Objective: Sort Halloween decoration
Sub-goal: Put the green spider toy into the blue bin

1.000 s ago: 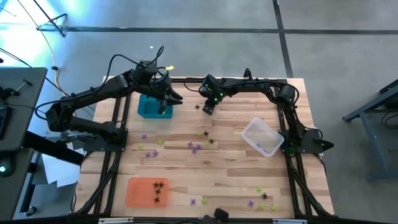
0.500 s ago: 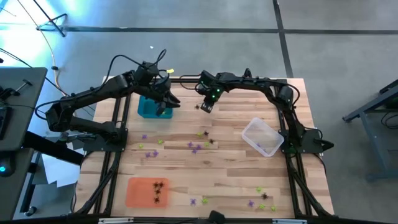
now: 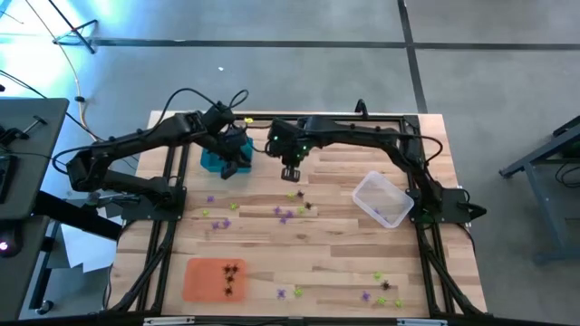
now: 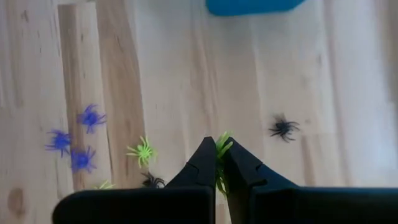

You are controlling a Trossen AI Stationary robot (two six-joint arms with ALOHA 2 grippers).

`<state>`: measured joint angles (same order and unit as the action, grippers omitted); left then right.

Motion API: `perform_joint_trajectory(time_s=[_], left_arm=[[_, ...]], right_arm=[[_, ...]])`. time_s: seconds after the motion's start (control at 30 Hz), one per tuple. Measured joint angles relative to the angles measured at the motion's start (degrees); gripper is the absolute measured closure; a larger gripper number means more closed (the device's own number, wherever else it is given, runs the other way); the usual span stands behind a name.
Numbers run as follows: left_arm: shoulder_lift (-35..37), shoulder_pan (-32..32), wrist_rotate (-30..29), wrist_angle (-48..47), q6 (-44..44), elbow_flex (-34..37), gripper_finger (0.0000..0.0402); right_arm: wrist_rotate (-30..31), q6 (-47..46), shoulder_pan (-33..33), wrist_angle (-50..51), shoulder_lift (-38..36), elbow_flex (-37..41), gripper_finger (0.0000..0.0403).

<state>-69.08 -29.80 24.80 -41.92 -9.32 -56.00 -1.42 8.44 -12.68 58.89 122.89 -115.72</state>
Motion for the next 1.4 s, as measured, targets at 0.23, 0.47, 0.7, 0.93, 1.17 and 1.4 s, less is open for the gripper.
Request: perform_joint_trajectory(time_s=[0.23, 0.47, 0.7, 0.93, 1.17, 1.4], left_arm=[[0.0, 1.31, 0.06, 4.29, 0.54, 2.6, 0.0307], [0.0, 2.85, 0.04, 7.25, 0.7, 2.72, 0.0307], [0.0, 4.06, 0.03, 8.07, 1.58, 2.72, 0.0307], [0.02, 6.66, -0.14, 19.35, 0.2, 2.72, 0.0307], [0.04, 7.5, -1.24, 31.36, -1.71, 5.14, 0.0307], [-0.09, 7.5, -3.43, 59.42, 2.44, 15.2, 0.0307]], right_arm=[[12.23, -2.28, 4.12, 9.3, -2.27, -2.53, 0.0402], [20.15, -9.37, 4.4, 18.68, -7.7, -2.56, 0.0403], [23.52, -11.25, 3.08, 17.57, -12.56, -2.56, 0.0403], [17.32, -7.71, 3.01, -0.99, -18.21, 7.05, 0.0403], [15.66, -11.41, 3.16, -27.65, -33.11, 35.99, 0.0403], [14.45, -14.31, 4.84, -64.49, -44.28, 59.16, 0.04]])
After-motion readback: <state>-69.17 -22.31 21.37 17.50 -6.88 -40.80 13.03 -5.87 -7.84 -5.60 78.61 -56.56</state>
